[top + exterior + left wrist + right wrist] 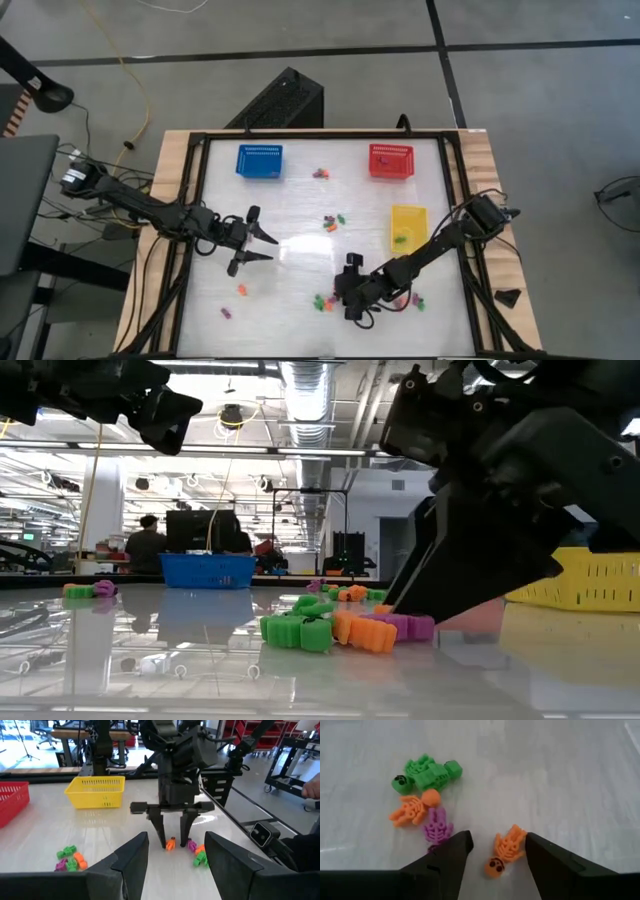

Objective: Sort Halloween decoration
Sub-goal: Put the orange skeleton toy into the blue bin

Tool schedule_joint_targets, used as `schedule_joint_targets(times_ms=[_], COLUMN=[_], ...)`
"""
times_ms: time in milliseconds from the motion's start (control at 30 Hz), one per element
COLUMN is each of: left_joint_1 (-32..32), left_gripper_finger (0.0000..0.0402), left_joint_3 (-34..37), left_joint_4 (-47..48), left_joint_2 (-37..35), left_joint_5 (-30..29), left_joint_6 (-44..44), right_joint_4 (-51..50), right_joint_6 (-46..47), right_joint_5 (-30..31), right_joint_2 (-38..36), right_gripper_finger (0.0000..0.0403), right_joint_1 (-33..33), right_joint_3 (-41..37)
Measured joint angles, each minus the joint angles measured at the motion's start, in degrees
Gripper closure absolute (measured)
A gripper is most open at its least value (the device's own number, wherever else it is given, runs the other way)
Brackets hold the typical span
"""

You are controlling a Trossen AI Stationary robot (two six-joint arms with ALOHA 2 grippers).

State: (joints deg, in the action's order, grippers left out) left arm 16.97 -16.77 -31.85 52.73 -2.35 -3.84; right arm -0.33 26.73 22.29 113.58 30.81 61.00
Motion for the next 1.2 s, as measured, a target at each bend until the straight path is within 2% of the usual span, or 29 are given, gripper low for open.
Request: schedule_joint_targets(times_ms=[100,333,433,600,700,833,900,967,1033,1133,1200], left_joint_1=[0.0,0.0,0.0,0.0,0.0,0.0,0.0,0.0,0.0,0.0,0.0], left_gripper_finger=[0.0219,0.0219,0.0219,0.0219,0.0219,0.0219,0.0219,0.0219,0.0219,0.0219,0.0219], left_joint_3=[0.0,0.0,0.0,0.0,0.0,0.0,0.0,0.0,0.0,0.0,0.0], left_joint_4=[0.1,0.4,0.4,0.4,0.5,1.3,2.1,4.0,6.0,7.8,8.2], left_joint_2=[0.0,0.0,0.0,0.0,0.0,0.0,0.0,0.0,0.0,0.0,0.0], left_joint_5=[0.0,0.0,0.0,0.0,0.0,0.0,-0.6,-2.0,-3.6,-5.6,-6.2], left_joint_6=[-0.1,-0.2,-0.2,-0.3,-0.3,-0.3,-0.3,-0.7,-1.8,-2.9,-3.0], right_joint_4=[-0.6,-2.1,-2.6,-3.0,0.5,8.7,16.6,24.1,30.5,32.2,31.5], right_joint_6=[0.1,-0.1,-1.3,-8.6,-16.2,-30.4,-36.9,-42.7,-46.1,-45.5,-43.2], right_joint_5=[0.2,0.4,0.2,-0.1,3.1,5.5,5.6,3.0,-4.2,-14.7,-17.9], right_joint_2=[0.7,-0.3,-2.2,-6.9,-10.4,-13.1,-14.2,-14.7,-13.6,-9.2,-5.0], right_gripper_finger=[0.0199,0.0299,0.0329,0.0333,0.0325,0.0323,0.0323,0.0323,0.0322,0.0322,0.0322], right_joint_1=[0.1,0.2,-0.2,-1.9,-4.2,-9.8,-13.8,-18.4,-23.5,-30.7,-34.8], right_joint_3=[0.1,0.0,-0.1,-0.5,-0.2,-0.3,-0.3,-0.1,0.7,5.7,10.9])
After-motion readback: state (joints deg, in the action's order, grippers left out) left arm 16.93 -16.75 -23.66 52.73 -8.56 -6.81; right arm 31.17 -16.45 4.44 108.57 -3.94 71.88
